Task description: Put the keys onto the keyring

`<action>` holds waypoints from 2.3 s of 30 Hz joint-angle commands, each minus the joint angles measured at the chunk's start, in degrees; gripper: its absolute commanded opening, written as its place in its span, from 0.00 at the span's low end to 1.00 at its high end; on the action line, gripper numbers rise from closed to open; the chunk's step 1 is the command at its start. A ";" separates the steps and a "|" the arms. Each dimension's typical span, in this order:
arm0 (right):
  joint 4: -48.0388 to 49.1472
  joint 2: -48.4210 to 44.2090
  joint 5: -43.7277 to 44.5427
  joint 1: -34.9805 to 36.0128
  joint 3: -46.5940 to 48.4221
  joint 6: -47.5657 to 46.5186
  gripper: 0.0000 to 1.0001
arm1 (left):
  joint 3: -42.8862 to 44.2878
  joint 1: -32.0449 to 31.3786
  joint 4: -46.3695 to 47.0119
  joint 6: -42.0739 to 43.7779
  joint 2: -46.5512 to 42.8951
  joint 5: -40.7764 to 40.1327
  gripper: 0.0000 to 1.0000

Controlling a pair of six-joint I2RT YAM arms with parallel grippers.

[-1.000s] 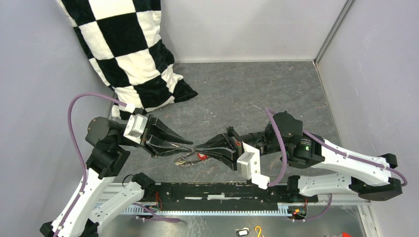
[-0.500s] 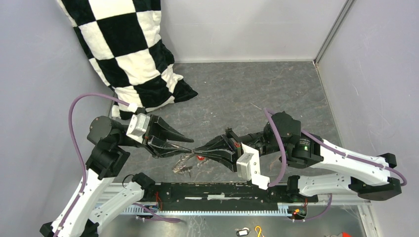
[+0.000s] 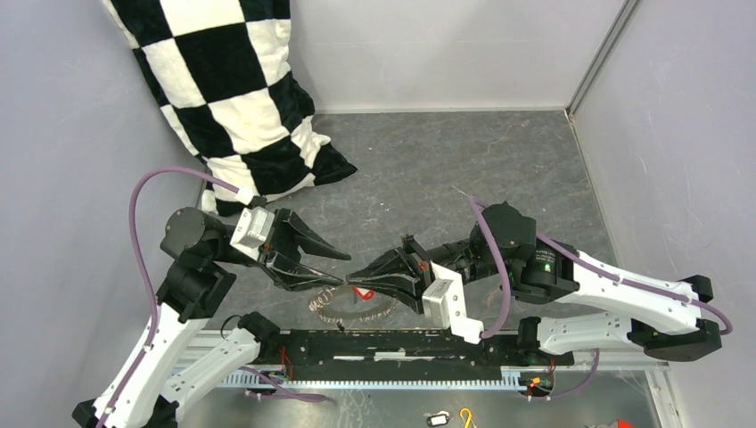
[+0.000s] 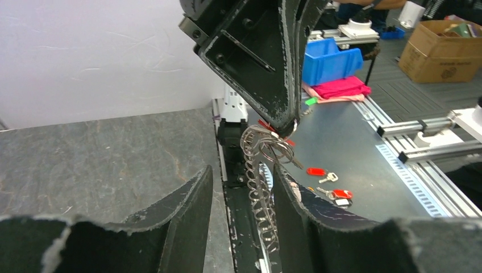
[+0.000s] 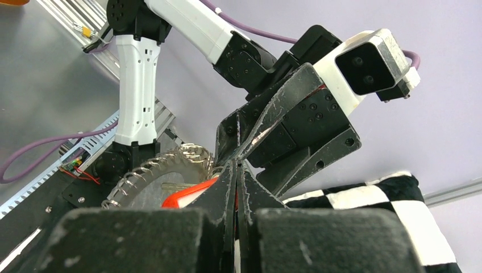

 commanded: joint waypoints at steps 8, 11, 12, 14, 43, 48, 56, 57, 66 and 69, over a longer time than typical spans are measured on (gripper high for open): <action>2.91 1.36 -0.33 -0.78 1.82 -0.09 0.00 | -0.45 -0.23 2.02 -1.47 0.17 3.25 0.50; 1.57 1.72 0.34 -0.87 2.55 -0.85 0.00 | -0.60 -0.21 2.76 -1.55 -0.07 1.51 0.50; 1.02 1.74 0.74 -0.90 2.74 -1.22 0.00 | -0.60 -0.21 2.88 -1.56 -0.22 1.36 0.49; 0.67 1.44 1.92 -0.98 2.69 -1.64 0.00 | -0.75 -0.21 2.95 -1.64 -0.50 1.52 0.48; 0.37 -0.78 1.21 -1.35 2.36 -1.08 0.00 | -0.21 -0.21 -8.11 11.38 -3.57 -3.45 0.49; -0.48 -0.23 -0.10 -1.78 3.48 -0.36 0.00 | 0.38 -0.21 -9.53 12.54 -3.23 -3.81 0.49; -0.30 -0.36 1.45 -2.66 2.79 -0.55 0.00 | 1.03 -0.21 -7.63 10.18 -2.91 -0.60 0.44; -0.15 -0.50 1.38 -3.11 2.60 -0.47 0.00 | 1.12 -0.22 -7.65 10.02 -2.91 -0.29 0.43; 0.28 0.21 0.25 -4.98 2.66 0.75 0.00 | 1.30 -0.26 -7.31 10.09 -2.65 2.59 0.37; 0.19 0.56 -0.58 -5.24 2.90 1.03 0.01 | 1.22 -0.21 -7.16 10.22 -2.47 2.22 0.37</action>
